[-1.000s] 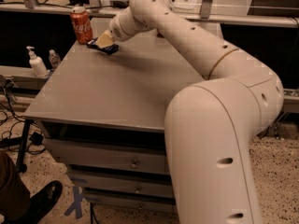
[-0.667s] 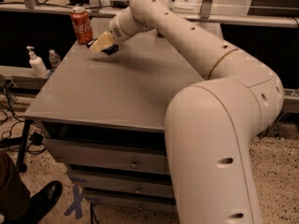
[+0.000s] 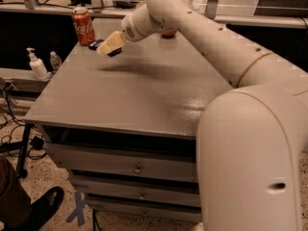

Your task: Move rxbar blueberry near coke can

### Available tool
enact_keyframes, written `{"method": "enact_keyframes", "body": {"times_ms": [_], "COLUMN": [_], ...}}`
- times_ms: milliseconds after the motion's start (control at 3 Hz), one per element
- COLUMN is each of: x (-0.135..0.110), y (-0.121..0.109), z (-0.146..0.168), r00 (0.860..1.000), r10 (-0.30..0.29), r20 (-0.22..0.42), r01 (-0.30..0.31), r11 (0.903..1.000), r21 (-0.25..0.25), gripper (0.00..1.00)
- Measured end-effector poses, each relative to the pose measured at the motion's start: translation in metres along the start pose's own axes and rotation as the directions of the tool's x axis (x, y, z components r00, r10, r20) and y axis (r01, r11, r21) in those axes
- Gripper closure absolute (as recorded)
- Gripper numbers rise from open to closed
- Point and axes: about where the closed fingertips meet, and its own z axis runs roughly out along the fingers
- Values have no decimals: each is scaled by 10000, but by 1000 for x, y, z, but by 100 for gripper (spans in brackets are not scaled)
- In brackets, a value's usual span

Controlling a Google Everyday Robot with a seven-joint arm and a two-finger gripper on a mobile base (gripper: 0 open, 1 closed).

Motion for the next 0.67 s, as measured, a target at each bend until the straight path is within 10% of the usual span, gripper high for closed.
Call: {"method": "enact_keyframes", "body": {"times_ms": [667], "x": [23], "y": [-21], "z": [-106], "r00": [9912], "r10": [207], "r20": [1304], "r01": [-221], "r11": [9997], "r21": [98], "gripper": [0]}}
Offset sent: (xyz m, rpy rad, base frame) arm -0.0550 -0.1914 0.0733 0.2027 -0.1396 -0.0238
